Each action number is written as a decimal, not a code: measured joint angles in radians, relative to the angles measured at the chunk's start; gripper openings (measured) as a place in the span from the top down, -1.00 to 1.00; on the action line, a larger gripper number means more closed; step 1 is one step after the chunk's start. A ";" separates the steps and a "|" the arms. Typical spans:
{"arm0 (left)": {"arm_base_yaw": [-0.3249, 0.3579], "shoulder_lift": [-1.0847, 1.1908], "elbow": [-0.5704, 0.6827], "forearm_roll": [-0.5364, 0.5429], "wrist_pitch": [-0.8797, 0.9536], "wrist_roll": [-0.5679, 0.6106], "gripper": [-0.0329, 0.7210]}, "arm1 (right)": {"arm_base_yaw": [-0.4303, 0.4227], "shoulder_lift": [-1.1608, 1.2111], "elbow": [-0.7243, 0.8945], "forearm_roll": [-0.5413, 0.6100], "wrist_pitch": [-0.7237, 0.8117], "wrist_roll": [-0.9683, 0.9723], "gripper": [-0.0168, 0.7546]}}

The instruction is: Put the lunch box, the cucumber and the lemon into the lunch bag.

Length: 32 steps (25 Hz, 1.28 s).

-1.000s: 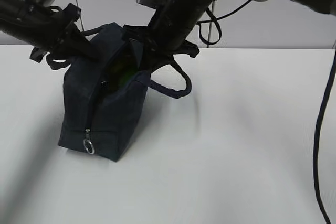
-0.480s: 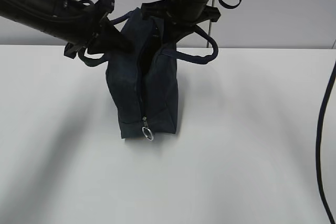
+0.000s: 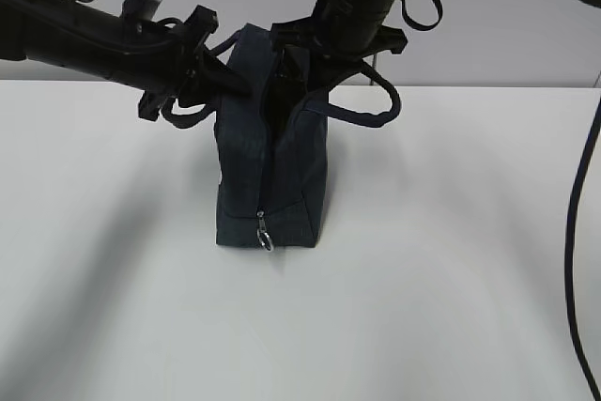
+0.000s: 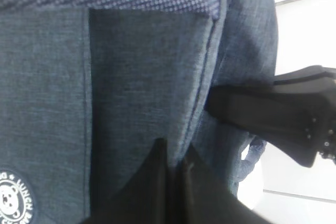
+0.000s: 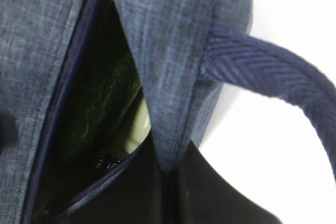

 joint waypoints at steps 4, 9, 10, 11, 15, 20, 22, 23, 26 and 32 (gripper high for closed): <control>-0.002 0.020 0.000 -0.048 0.000 0.040 0.94 | -0.002 0.012 0.000 -0.002 -0.010 0.000 0.95; -0.002 0.021 0.000 -0.052 -0.016 0.069 0.93 | -0.002 0.016 0.000 -0.012 -0.014 0.000 0.95; -0.004 0.021 0.000 -0.052 -0.019 0.072 0.93 | -0.002 0.016 0.000 -0.012 -0.014 0.000 0.95; -0.004 0.021 0.000 -0.052 -0.022 0.073 0.92 | -0.002 0.016 0.000 -0.012 -0.014 0.000 0.95; -0.004 0.021 0.000 -0.052 -0.038 0.093 0.70 | -0.002 0.016 0.000 -0.018 -0.016 0.000 0.86; -0.004 0.021 0.000 -0.052 -0.051 0.101 0.17 | -0.002 0.016 0.000 -0.022 -0.018 0.000 0.30; -0.004 0.021 0.000 -0.052 -0.051 0.103 0.05 | -0.002 0.016 0.000 -0.022 -0.018 0.000 -0.01; -0.004 0.021 0.000 -0.052 -0.051 0.105 0.00 | -0.002 0.016 0.000 -0.018 -0.018 0.000 -0.12; -0.004 0.021 -0.007 -0.052 -0.041 0.113 -0.11 | -0.002 0.016 -0.009 -0.001 -0.018 0.000 -0.28; 0.024 0.021 -0.039 -0.052 0.042 0.122 -0.31 | -0.002 0.016 -0.075 0.038 -0.018 0.000 -0.33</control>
